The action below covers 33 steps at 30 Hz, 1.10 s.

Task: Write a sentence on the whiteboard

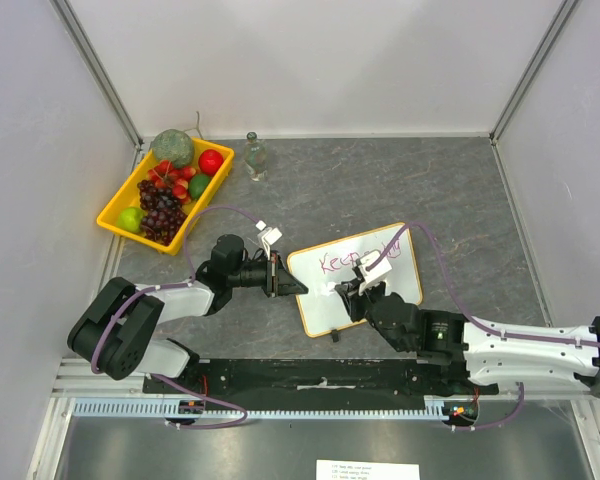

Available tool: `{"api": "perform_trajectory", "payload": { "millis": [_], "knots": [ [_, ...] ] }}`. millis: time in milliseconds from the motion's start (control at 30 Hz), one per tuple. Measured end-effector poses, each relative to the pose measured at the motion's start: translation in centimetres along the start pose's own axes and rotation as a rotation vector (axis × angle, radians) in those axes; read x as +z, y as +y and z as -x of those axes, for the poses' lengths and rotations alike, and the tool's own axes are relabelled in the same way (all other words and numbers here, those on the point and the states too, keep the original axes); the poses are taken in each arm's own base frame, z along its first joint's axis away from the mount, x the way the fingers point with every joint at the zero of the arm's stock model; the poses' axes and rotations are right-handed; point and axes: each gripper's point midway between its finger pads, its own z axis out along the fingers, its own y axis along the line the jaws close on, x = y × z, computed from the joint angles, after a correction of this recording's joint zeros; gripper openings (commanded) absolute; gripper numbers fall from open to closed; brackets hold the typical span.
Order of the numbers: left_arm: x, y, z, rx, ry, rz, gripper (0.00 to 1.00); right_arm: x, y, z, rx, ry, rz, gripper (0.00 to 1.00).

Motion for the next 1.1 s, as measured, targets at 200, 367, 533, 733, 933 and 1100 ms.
{"api": "perform_trajectory", "payload": {
  "millis": [200, 367, 533, 733, 933, 1100],
  "knots": [
    [0.0, 0.0, 0.0, 0.000, 0.000, 0.000, 0.02, 0.4, 0.1, -0.4, 0.002, 0.001, -0.010, 0.00],
    [0.0, 0.0, 0.0, 0.000, 0.000, 0.000, 0.02, 0.8, 0.3, -0.9, 0.001, 0.009, -0.013, 0.00],
    [0.0, 0.0, 0.0, 0.000, 0.000, 0.000, 0.02, 1.2, 0.5, -1.3, -0.002, 0.015, -0.015, 0.00],
    [0.0, 0.0, 0.0, 0.000, 0.000, 0.000, 0.02, 1.4, 0.6, -1.3, 0.005, 0.011, -0.013, 0.00],
    [0.0, 0.0, 0.0, -0.001, 0.000, 0.000, 0.02, 1.5, 0.9, -1.4, 0.007, 0.013, -0.003, 0.00],
    [0.0, 0.0, 0.0, -0.001, 0.001, 0.001, 0.02, 1.7, 1.5, -1.7, 0.008, 0.022, 0.017, 0.00]
  ]
}}
